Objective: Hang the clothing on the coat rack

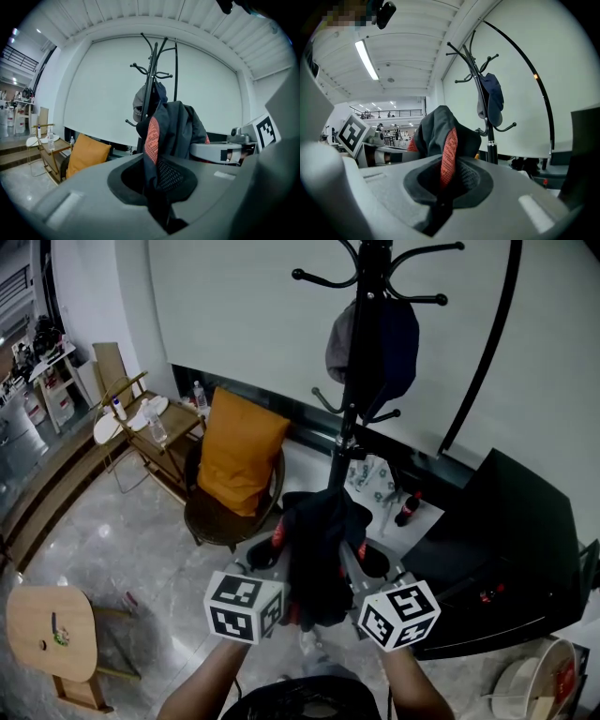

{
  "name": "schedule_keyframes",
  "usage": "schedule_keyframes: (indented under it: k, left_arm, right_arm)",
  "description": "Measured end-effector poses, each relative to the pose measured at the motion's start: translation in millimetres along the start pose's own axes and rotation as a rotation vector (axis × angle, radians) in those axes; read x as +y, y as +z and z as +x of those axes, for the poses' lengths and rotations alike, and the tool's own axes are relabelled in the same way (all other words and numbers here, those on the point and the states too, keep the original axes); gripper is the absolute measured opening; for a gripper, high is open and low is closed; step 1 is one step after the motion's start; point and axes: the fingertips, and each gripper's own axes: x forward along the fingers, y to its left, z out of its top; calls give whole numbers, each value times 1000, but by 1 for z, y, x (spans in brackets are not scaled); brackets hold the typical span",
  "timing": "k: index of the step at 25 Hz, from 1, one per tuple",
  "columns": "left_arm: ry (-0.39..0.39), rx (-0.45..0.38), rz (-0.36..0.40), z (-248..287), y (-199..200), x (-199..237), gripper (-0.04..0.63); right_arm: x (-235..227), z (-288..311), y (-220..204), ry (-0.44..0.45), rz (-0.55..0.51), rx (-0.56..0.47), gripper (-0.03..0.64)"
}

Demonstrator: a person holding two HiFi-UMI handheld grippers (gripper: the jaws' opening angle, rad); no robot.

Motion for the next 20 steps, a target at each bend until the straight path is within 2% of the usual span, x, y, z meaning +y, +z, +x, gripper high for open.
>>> schedule_keyframes:
  k: [20]
  left_arm:
    - [-14,-29,39,87,40,4,34]
  right_arm:
    - [-75,42,32,-17,-3,-55,26]
